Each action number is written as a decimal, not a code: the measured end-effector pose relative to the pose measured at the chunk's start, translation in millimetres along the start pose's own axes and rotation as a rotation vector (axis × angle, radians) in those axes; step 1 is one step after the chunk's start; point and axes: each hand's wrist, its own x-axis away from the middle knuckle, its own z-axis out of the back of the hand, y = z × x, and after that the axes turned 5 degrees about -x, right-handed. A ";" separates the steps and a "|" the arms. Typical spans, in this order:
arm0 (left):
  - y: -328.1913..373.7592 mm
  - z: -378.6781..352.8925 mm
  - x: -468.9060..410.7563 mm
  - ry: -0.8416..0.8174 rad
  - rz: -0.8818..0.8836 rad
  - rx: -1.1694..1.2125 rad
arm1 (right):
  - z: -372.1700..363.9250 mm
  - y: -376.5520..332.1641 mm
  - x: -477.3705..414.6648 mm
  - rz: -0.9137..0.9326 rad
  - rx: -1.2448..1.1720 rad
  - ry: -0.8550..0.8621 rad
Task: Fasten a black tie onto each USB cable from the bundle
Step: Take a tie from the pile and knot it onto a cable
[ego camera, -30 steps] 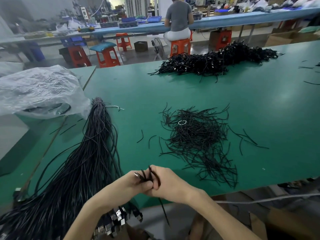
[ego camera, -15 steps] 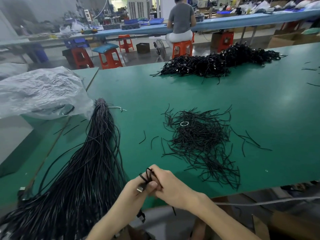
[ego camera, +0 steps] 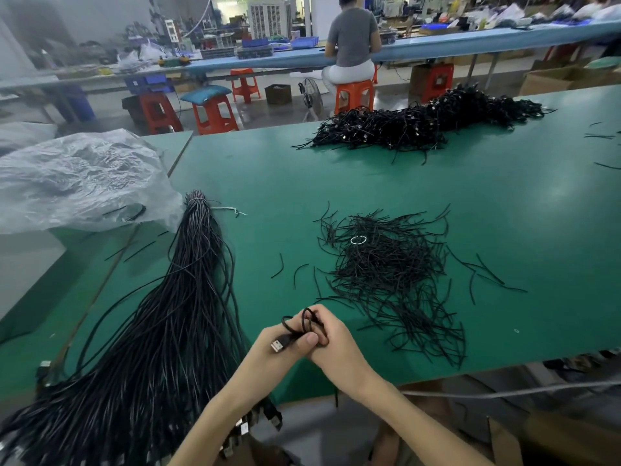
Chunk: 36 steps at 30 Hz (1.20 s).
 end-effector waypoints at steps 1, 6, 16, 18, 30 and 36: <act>-0.6 -1.9 -0.5 0.012 -0.012 -0.006 | -1.1 -0.1 -1.1 -0.015 -0.065 0.012; 0.8 -13.2 -3.6 0.151 0.006 -0.007 | -11.3 -0.2 -6.2 -0.207 -0.442 0.127; -2.6 -16.4 5.2 0.443 -0.066 -0.530 | 2.1 -5.3 -10.7 -0.041 0.153 -0.089; -6.6 -12.2 7.0 0.419 0.001 -0.558 | 6.5 -5.8 -9.5 -0.034 0.300 -0.134; -6.7 21.6 1.5 0.053 0.260 -0.475 | 13.9 -17.8 -1.3 -0.047 0.946 -0.387; -10.0 27.3 0.1 0.015 0.225 -0.543 | 16.9 -21.3 -5.6 -0.022 0.902 -0.397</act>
